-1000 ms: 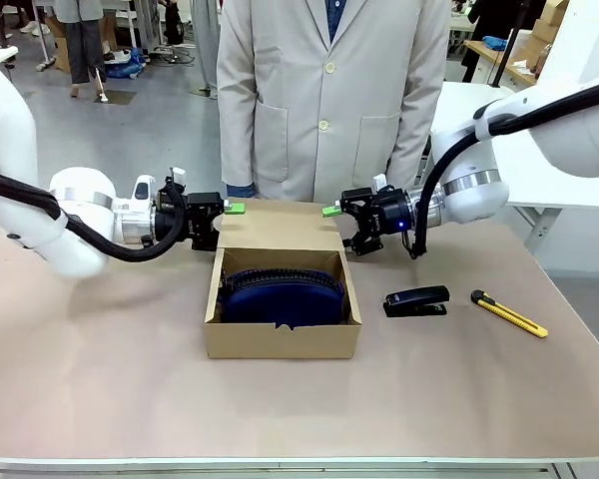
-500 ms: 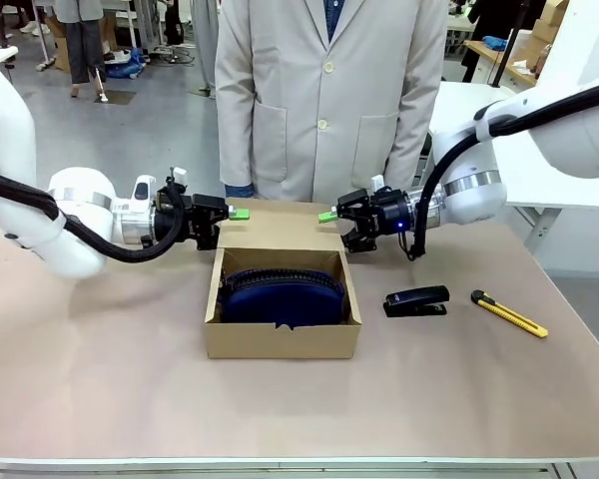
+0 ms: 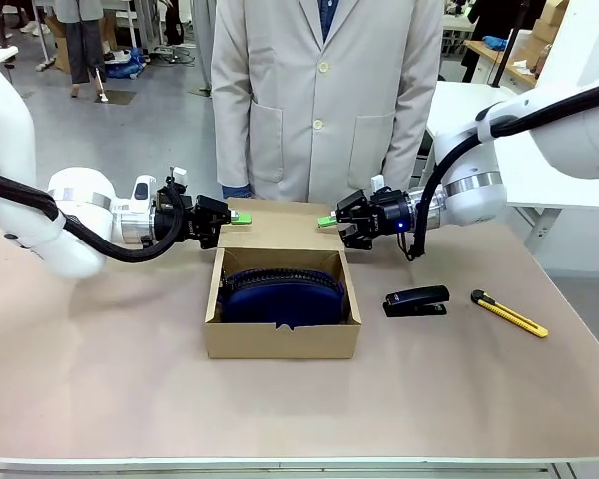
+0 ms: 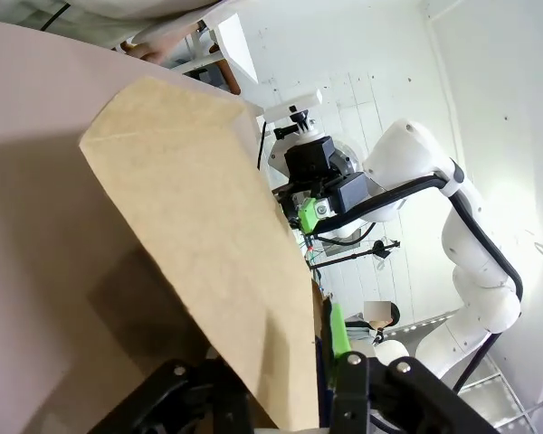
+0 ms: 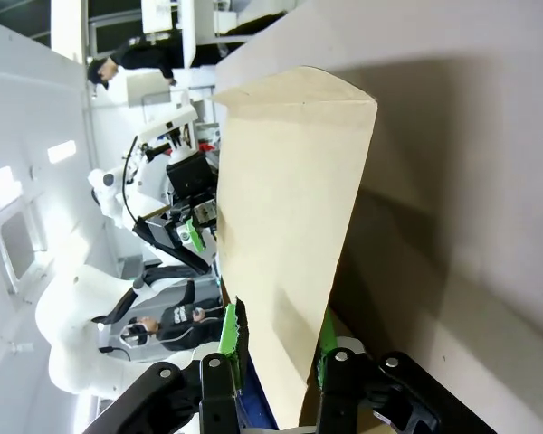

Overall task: Pack the item into the box.
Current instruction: Close the Mailer Box.

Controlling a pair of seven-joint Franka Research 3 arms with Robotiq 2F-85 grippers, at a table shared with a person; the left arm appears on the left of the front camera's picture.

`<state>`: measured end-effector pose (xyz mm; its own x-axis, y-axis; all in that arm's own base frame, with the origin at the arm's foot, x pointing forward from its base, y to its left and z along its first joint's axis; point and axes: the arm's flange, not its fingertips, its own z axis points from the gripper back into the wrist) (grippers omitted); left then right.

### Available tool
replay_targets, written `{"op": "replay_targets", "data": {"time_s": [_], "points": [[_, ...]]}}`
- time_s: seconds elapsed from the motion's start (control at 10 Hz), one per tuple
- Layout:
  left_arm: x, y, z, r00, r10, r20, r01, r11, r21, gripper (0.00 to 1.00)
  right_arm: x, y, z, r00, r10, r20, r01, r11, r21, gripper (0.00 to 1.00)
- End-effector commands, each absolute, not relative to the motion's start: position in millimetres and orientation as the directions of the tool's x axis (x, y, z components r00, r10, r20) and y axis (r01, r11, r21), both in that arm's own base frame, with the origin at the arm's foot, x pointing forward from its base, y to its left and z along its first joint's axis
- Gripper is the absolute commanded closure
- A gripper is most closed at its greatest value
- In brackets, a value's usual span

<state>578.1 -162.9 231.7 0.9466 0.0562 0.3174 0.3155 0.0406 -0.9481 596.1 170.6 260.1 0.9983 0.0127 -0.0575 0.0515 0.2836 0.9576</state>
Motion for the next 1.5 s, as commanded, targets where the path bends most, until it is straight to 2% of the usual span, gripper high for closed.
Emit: {"op": "replay_targets", "data": {"time_s": [0.0, 0.3, 0.6, 0.8, 1.0, 1.1, 1.2, 1.4], "points": [[578, -162, 234, 0.944, 0.042, 0.326, 0.325, 0.032, -0.945, 0.62, 598, 170, 258, 1.0, 0.017, -0.024, 0.02, 0.235, 0.972, 0.61], [573, -156, 251, 0.915, 0.055, 0.4, 0.4, 0.017, -0.916, 0.62, 592, 167, 266, 0.999, 0.014, 0.029, -0.032, 0.21, 0.977, 0.61], [565, -156, 277, 0.872, 0.055, 0.487, 0.487, 0.007, -0.873, 0.62, 575, 163, 296, 0.988, -0.035, 0.15, -0.137, 0.252, 0.958, 0.61], [555, -158, 290, 0.841, 0.067, 0.537, 0.538, 0.006, -0.843, 0.62, 562, 168, 309, 0.968, -0.078, 0.239, -0.202, 0.325, 0.924, 0.61], [545, -159, 300, 0.807, 0.117, 0.579, 0.58, 0.025, -0.814, 0.62, 547, 174, 320, 0.942, -0.081, 0.325, -0.285, 0.318, 0.904, 0.61], [565, -159, 293, 0.851, 0.06, 0.521, 0.521, 0.014, -0.853, 0.62, 544, 174, 325, 0.942, -0.125, 0.313, -0.266, 0.294, 0.918, 0.61], [565, -159, 293, 0.851, 0.06, 0.521, 0.521, 0.014, -0.853, 0.62, 564, 166, 322, 0.966, -0.048, 0.255, -0.226, 0.323, 0.919, 0.61], [565, -159, 293, 0.851, 0.06, 0.521, 0.521, 0.014, -0.853, 0.62, 564, 166, 322, 0.966, -0.048, 0.255, -0.226, 0.323, 0.919, 0.61]]}}
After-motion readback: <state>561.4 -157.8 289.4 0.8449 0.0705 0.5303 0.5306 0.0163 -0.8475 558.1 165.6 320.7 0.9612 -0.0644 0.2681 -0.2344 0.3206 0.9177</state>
